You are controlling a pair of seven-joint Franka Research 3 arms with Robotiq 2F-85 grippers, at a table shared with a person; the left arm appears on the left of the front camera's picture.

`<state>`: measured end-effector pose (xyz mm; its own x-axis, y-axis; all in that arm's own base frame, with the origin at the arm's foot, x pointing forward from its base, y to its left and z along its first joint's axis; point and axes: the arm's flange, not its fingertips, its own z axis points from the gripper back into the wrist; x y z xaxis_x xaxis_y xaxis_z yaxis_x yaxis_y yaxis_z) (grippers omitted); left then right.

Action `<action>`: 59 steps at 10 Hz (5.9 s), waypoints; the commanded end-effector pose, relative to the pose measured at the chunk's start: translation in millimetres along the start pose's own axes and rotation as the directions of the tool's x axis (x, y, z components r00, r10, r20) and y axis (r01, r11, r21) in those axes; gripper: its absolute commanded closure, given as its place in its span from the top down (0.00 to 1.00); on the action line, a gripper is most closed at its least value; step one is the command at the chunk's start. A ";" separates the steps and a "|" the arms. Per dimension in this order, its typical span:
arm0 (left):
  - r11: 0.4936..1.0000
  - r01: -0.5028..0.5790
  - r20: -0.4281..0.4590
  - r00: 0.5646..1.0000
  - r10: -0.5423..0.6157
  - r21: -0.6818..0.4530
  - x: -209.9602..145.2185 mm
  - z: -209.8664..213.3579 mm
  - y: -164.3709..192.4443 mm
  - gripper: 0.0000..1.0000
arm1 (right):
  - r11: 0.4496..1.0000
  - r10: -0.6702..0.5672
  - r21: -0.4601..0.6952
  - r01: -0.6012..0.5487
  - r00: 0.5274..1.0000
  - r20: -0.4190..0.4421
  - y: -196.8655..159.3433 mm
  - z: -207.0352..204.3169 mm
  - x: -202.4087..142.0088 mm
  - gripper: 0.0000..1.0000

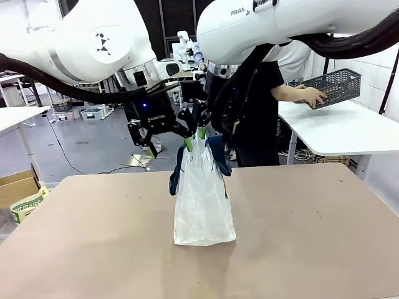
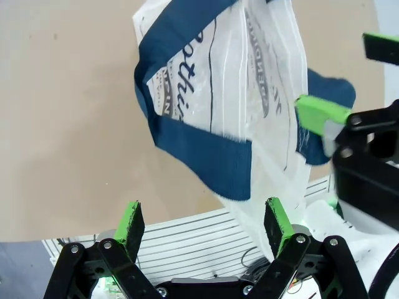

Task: Transfer purchased items from the store into the shopping bag.
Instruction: Open the Reusable shopping bag in the center of the table, then move the Reusable shopping bag to the right side of the table.

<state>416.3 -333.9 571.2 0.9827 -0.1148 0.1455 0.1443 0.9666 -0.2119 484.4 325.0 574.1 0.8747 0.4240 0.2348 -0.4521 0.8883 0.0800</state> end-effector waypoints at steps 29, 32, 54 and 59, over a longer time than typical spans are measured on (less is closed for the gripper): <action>0.979 -0.172 0.148 0.977 0.155 0.112 13.2 -32.8 77.1 0.00 | 0.996 0.089 0.017 -0.090 0.995 0.039 -81.9 -25.0 -32.4 0.00; 0.980 -0.160 0.181 0.974 0.137 0.122 10.8 -27.8 88.8 0.00 | 0.995 0.091 0.020 -0.093 0.994 0.066 -91.2 -18.8 -43.9 0.00; 0.985 -0.128 0.170 0.980 0.107 0.118 10.0 -28.7 84.0 0.00 | 0.995 0.097 0.007 -0.097 0.995 0.036 -84.0 -19.5 -46.9 0.00; 0.985 -0.128 0.170 0.980 0.107 0.118 10.0 -28.7 84.0 0.00 | 0.995 0.097 0.007 -0.097 0.995 0.036 -84.0 -19.5 -46.9 0.00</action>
<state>442.0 -264.0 528.0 0.9579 0.0112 0.2870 0.0213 0.9937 -0.1100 484.4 236.0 538.2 0.8139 0.5103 0.2778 -0.5451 0.8361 0.0614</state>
